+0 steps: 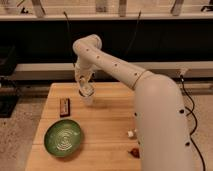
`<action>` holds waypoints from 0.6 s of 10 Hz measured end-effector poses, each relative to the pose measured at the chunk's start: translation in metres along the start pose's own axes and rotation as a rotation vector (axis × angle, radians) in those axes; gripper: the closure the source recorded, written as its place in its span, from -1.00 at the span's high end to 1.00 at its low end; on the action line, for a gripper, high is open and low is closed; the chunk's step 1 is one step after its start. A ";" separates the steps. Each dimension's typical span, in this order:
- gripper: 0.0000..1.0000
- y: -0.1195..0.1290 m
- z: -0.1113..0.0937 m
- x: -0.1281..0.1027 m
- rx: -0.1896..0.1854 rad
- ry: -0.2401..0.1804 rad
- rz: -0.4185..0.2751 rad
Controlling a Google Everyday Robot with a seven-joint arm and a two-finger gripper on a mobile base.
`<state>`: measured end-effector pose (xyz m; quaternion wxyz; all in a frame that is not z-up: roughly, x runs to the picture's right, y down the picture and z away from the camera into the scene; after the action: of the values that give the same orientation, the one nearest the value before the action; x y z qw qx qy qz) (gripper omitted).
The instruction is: Place the white sponge in the ceramic cup
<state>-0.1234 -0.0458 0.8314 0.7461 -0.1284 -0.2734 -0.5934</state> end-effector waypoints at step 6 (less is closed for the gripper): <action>0.60 0.008 -0.008 -0.002 0.035 0.010 0.015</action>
<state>-0.1142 -0.0462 0.8246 0.7541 -0.1147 -0.2789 -0.5834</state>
